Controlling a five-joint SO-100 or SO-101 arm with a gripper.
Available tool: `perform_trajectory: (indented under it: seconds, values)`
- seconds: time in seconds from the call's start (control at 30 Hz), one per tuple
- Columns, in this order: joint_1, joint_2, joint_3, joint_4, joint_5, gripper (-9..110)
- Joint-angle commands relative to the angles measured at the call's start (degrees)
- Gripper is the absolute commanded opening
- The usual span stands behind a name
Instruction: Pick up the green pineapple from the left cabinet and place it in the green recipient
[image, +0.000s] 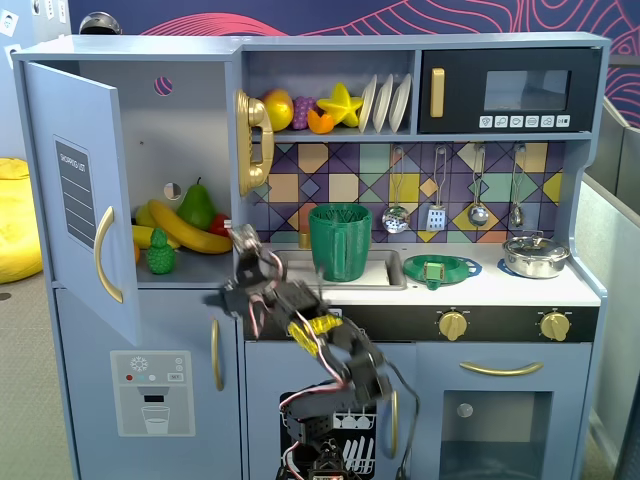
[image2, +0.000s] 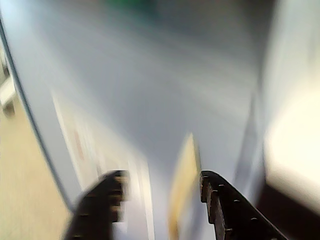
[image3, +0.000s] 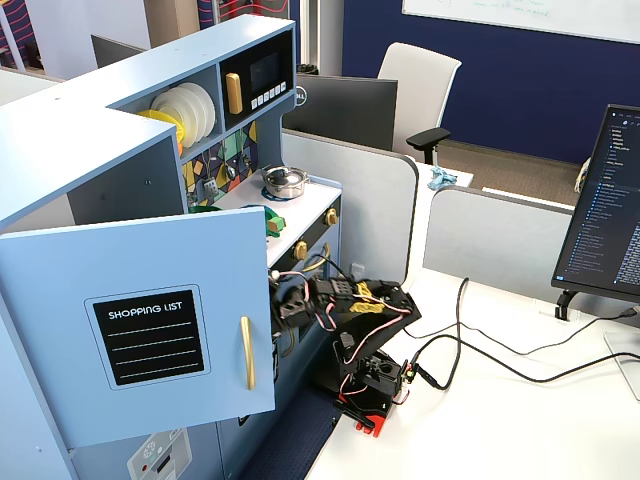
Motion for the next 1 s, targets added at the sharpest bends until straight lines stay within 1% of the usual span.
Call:
perform_trajectory:
  seconds: [0.0, 0.07, 0.2, 0.4, 0.6, 0.97]
  values:
    - [-1.6, -8.8, -13.6, -4.0, -3.4, 19]
    - [-2.1, -12.4, -16.2, -9.0, -5.5, 21]
    - [-5.5, -19.4, -19.8, -23.3, -1.7, 29]
    - [-5.8, -28.4, -24.1, -32.3, 1.1, 34]
    - [-2.8, -35.9, -26.0, -39.3, 3.8, 37]
    - [1.1, -43.6, -28.7, -43.3, 3.6, 39]
